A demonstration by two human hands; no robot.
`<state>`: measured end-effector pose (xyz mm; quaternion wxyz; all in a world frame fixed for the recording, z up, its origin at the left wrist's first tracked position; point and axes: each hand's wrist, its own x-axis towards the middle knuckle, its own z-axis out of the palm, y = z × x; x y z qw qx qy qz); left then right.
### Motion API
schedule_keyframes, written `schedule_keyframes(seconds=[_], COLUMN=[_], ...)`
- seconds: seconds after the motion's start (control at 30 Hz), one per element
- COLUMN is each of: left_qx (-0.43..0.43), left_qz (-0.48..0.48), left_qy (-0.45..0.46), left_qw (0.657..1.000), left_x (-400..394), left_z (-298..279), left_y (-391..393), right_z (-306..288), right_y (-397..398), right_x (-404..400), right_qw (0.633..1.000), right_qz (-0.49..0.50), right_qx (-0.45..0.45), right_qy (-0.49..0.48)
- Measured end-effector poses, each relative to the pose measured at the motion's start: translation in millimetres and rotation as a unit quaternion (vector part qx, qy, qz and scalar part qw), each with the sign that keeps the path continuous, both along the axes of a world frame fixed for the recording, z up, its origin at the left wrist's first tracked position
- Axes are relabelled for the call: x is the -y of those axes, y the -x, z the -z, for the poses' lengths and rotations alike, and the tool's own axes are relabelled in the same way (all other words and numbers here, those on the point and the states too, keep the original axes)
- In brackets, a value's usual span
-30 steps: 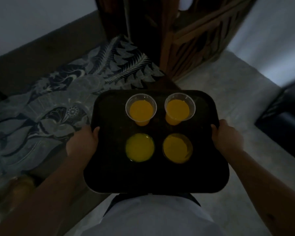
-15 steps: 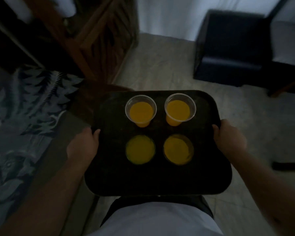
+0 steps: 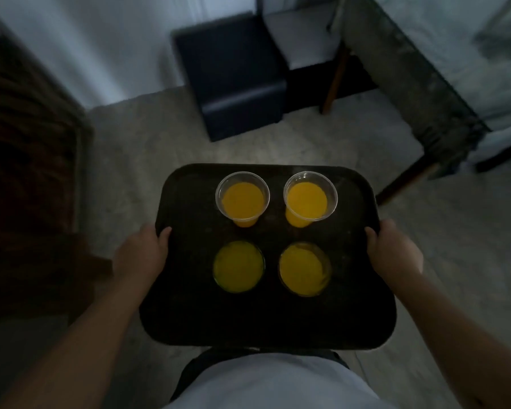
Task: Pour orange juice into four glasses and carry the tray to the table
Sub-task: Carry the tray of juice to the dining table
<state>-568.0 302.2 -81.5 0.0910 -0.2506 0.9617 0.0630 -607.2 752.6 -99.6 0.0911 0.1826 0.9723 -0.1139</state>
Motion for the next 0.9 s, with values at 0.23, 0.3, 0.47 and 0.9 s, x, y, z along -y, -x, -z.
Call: schedule_keyframes(seconds=[0.23,0.3,0.47,0.9], left_qx=[0.009,0.018,0.032,0.006], left_qz=[0.142,0.178,0.290,0.531], left_qy=[-0.040,-0.045,-0.103,-0.088], left_qw=[0.989,0.983,0.951,0.843], left_x=[-130.4,-172.7,-270.1,-494.0], left_z=[2.3,2.2,4.7,29.6], left_y=[94.2,118.6,177.7,325.6], right_z=[-1.3,-2.0,-5.3,1.7], right_y=[-36.0,-50.2,-83.0,-101.4], right_x=[-122.4,-151.8,-206.7,-285.5], right_qw=[0.989,0.982,0.955,0.858], right_qz=[0.147,0.189,0.297,0.514], right_qx=[0.002,0.005,0.025,0.005], right_qy=[-0.001,-0.004,-0.001,-0.021])
